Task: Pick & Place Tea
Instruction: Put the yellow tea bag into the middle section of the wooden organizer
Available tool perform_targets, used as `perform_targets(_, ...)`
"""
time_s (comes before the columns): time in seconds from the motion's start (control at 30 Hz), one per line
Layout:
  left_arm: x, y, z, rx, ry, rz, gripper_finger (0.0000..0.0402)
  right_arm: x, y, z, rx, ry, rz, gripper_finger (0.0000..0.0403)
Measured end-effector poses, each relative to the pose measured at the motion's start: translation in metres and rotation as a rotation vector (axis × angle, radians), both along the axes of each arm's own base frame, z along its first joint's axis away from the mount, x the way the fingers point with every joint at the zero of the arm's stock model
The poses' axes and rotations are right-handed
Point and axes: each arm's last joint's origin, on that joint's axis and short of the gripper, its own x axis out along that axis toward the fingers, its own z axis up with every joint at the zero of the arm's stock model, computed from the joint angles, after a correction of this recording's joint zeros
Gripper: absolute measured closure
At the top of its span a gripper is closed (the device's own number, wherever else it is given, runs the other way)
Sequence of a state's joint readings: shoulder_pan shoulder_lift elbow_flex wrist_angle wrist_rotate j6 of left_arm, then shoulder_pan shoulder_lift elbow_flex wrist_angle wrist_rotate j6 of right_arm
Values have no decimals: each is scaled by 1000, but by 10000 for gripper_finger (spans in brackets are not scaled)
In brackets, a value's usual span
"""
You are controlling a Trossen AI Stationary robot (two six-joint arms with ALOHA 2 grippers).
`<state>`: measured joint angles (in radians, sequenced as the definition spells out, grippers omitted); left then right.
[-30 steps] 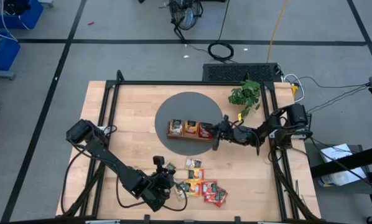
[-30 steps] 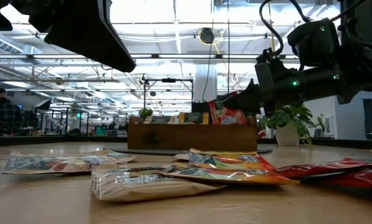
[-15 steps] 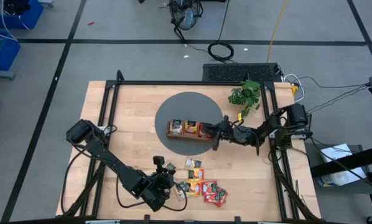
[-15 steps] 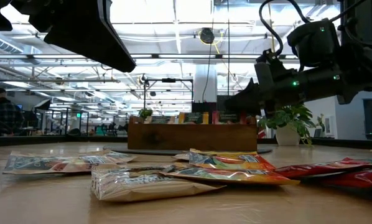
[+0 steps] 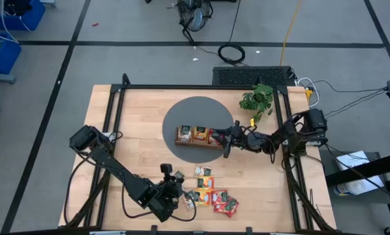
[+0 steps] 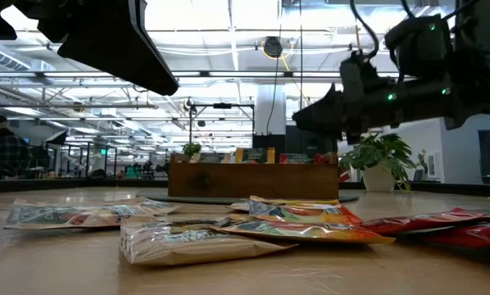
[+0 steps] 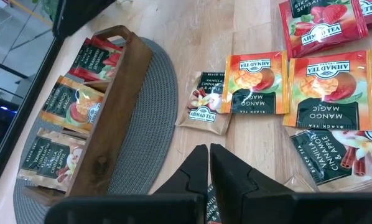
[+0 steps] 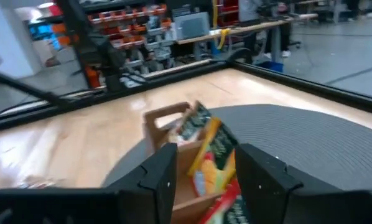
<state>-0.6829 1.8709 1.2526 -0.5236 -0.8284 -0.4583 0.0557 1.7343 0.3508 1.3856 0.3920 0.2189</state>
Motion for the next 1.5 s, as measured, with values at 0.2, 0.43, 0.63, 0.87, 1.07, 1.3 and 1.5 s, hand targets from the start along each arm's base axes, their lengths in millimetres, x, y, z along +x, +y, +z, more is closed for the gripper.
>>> perform_targets(0.2, 2, 2, 0, 1, 0, 5, 376, -4, 25, 26, -103, 8, 110, 281)
perform_targets(0.43, 12, 3, 3, -132, -63, 27, 376, -9, 78, 48, -170, 100, 399, 340)
perform_targets(0.63, 25, 2, 6, -297, -33, -97, 376, -15, 107, 36, -203, 174, 522, 397)
perform_targets(0.87, 37, 1, -11, -396, 14, -147, 376, -15, 119, 7, -93, 299, 693, 397)
perform_targets(1.07, 54, 15, -35, -406, 27, -82, 376, -12, 122, -11, -53, 326, 704, 396)
perform_targets(1.3, 66, 36, -39, -496, 35, 4, 375, -3, 127, -29, -34, 355, 724, 376)
perform_targets(1.5, 68, 40, -39, -505, 32, 24, 375, 14, 136, -30, -126, 339, 738, 369)
